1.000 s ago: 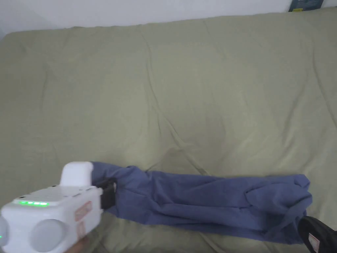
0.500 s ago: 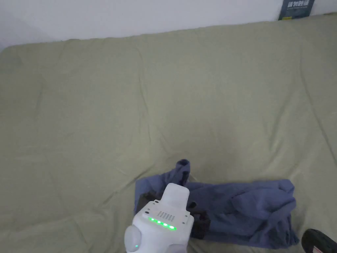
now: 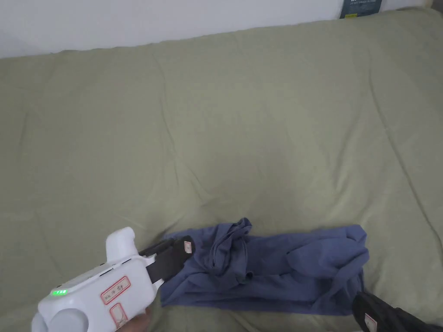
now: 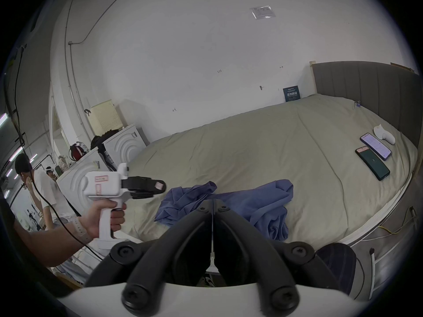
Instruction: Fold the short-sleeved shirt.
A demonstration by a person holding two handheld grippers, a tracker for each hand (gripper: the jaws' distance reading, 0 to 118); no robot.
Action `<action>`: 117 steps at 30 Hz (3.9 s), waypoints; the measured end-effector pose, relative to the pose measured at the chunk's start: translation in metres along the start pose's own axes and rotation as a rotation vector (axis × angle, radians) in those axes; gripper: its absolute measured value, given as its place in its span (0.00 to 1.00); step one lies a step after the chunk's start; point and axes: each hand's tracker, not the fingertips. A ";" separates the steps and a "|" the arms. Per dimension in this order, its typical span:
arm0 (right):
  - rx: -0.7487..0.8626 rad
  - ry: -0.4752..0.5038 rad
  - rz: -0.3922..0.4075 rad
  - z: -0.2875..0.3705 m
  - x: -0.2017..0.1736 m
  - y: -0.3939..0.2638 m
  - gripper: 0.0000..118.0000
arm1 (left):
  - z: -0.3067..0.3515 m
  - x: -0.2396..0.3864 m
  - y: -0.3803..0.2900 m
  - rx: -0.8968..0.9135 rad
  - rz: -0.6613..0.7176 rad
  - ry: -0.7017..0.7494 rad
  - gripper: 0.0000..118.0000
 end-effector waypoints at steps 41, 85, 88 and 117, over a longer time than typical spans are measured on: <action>-0.073 0.027 0.052 -0.014 -0.021 0.000 0.02 | 0.006 -0.163 -0.025 -0.177 0.685 -0.365 1.00; -0.103 0.076 0.032 -0.024 -0.020 -0.010 0.02 | 0.078 -0.018 0.036 -0.087 -0.049 0.299 0.10; -0.088 0.082 0.024 -0.021 -0.019 -0.010 0.02 | 0.031 0.041 0.025 -0.135 -0.225 0.421 0.10; -0.098 0.077 -0.023 -0.012 0.003 -0.025 0.02 | 0.028 0.018 -0.005 0.043 0.009 0.088 0.60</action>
